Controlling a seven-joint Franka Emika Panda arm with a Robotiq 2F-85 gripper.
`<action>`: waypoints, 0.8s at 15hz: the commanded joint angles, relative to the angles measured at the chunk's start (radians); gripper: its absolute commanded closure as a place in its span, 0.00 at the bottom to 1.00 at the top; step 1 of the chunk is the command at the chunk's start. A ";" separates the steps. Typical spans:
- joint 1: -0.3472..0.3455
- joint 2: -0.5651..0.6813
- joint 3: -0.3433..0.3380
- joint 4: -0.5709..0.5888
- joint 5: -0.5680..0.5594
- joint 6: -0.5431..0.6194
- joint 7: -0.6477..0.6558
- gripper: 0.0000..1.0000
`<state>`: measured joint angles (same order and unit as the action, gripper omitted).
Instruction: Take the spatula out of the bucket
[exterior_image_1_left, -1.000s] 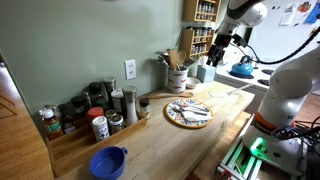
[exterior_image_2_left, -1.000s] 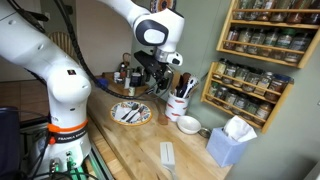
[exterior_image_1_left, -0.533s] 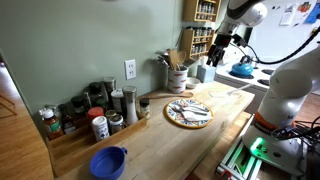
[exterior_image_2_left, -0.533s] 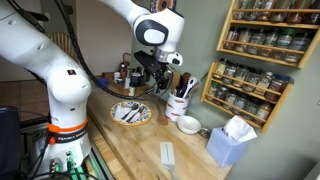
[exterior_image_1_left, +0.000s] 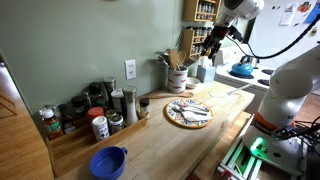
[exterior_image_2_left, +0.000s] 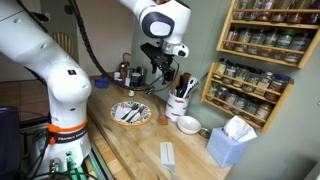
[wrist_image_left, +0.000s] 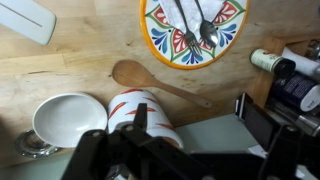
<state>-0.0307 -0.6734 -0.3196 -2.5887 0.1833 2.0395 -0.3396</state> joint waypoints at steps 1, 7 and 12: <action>-0.012 0.095 -0.043 0.082 0.041 0.008 -0.049 0.00; -0.034 0.171 -0.153 0.129 0.113 0.030 -0.225 0.00; -0.047 0.243 -0.236 0.142 0.215 0.113 -0.384 0.00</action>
<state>-0.0726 -0.4911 -0.5200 -2.4638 0.3176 2.1093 -0.6309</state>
